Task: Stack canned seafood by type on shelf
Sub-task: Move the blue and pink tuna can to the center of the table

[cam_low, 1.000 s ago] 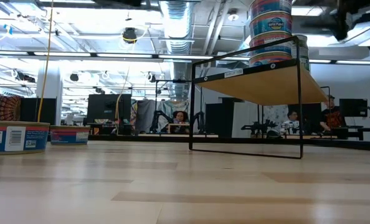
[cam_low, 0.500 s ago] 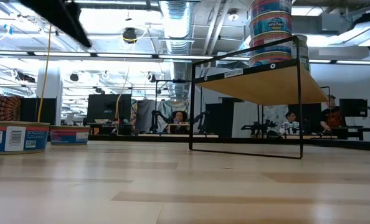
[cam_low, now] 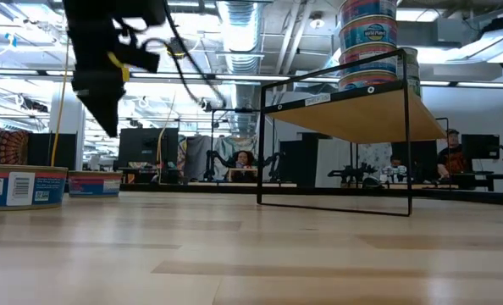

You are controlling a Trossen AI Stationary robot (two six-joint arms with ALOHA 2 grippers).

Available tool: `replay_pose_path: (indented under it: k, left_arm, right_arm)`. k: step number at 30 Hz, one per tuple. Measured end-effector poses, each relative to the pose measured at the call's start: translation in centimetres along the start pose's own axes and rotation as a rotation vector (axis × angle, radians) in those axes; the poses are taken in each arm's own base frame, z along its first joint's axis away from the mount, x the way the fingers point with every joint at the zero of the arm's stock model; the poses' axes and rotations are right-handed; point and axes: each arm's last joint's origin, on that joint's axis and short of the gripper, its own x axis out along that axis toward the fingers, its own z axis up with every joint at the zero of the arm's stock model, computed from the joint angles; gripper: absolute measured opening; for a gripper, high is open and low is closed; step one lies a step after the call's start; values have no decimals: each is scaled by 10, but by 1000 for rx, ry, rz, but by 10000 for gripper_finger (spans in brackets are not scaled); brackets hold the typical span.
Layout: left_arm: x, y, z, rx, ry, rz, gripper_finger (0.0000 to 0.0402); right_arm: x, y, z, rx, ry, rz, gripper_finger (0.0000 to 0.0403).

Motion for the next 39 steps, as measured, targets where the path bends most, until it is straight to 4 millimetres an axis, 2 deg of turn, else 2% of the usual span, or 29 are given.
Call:
replay_pose_path:
  k: [5, 12, 15, 19, 22, 26, 33, 39]
  left_arm:
    - [17, 28, 6, 1, 96, 89, 293]
    - [45, 66, 4, 43, 237, 151, 293]
    - [62, 74, -2, 66, 273, 154, 293]
    - [82, 74, -11, 105, 274, 157, 293]
    - [92, 70, -15, 140, 256, 108, 293]
    - [94, 57, -10, 163, 158, 4, 293]
    - [78, 15, 4, 256, -74, -227, 293]
    - [58, -22, 4, 354, -206, -411, 293]
  right_arm:
    - [15, 24, -3, -56, 26, 2, 271]
    - [33, 49, -11, -94, 32, 22, 271]
    - [40, 56, -16, -104, 44, 25, 271]
    - [47, 63, -21, -115, 50, 28, 271]
    - [49, 64, -20, -115, 37, 24, 271]
    - [48, 63, -19, -111, 33, 21, 271]
    - [49, 63, -20, -105, 37, 18, 271]
    - [49, 63, -20, -105, 39, 19, 271]
